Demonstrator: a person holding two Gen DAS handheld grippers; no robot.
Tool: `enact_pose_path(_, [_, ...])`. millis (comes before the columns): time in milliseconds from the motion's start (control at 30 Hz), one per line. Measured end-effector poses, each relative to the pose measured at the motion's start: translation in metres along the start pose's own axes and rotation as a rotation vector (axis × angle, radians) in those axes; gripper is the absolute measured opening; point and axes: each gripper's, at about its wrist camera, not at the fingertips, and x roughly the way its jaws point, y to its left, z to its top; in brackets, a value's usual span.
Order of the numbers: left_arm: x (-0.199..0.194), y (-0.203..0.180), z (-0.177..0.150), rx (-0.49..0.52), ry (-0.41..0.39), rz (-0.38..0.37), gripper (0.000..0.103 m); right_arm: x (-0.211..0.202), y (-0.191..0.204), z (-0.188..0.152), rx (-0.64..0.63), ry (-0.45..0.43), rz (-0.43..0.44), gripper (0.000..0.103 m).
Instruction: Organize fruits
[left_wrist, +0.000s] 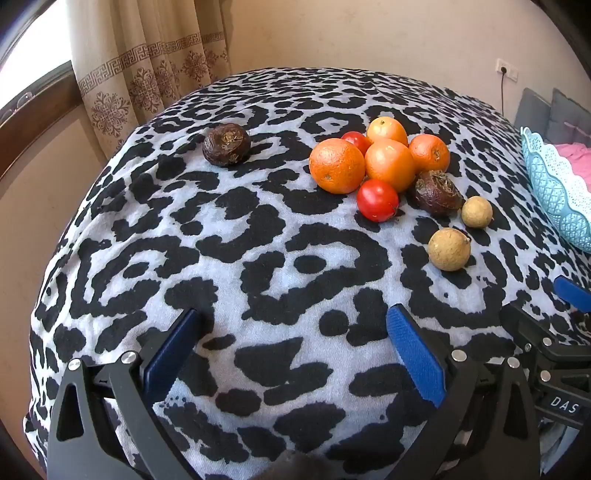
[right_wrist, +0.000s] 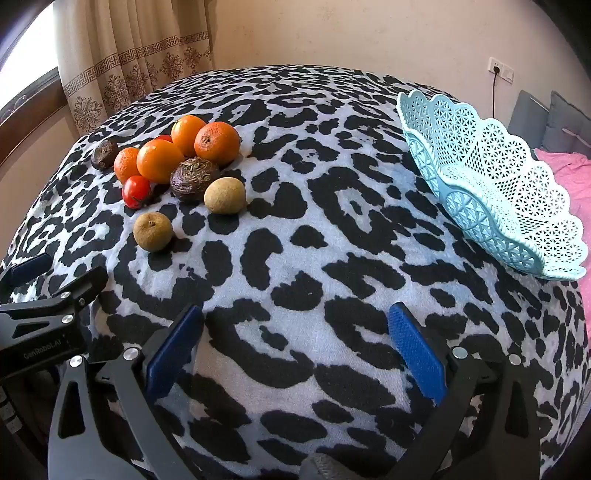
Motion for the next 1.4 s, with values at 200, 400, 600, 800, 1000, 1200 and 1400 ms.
enact_pose_path(200, [0.0002, 0.0003, 0.0002, -0.005, 0.004, -0.003, 0.098, 0.0, 0.0002, 0.0, -0.001, -0.001, -0.001, 0.101])
enact_pose_path(400, [0.0006, -0.0004, 0.0009, -0.004, 0.008, 0.002, 0.098, 0.0001, 0.0003, 0.0001, -0.002, 0.0, -0.002, 0.101])
enact_pose_path(600, [0.0007, -0.0005, 0.0008, -0.005, 0.008, 0.003, 0.098, 0.0002, 0.0006, 0.0001, -0.003, 0.0, -0.004, 0.101])
enact_pose_path(800, [0.0005, -0.0005, 0.0006, -0.005, 0.008, 0.003, 0.098, 0.0003, -0.0002, 0.0001, -0.003, 0.0, -0.004, 0.101])
enact_pose_path(1000, [0.0007, -0.0006, 0.0007, -0.003, 0.008, 0.003, 0.098, 0.0002, 0.0001, 0.0003, -0.004, 0.0, -0.005, 0.101])
enact_pose_path(1200, [0.0007, -0.0006, 0.0007, -0.004, 0.008, 0.003, 0.098, 0.0002, 0.0011, 0.0006, -0.006, 0.001, -0.008, 0.101])
enact_pose_path(1400, [0.0007, -0.0006, 0.0008, -0.004, 0.008, 0.003, 0.098, 0.0002, 0.0002, 0.0005, -0.006, 0.001, -0.007, 0.101])
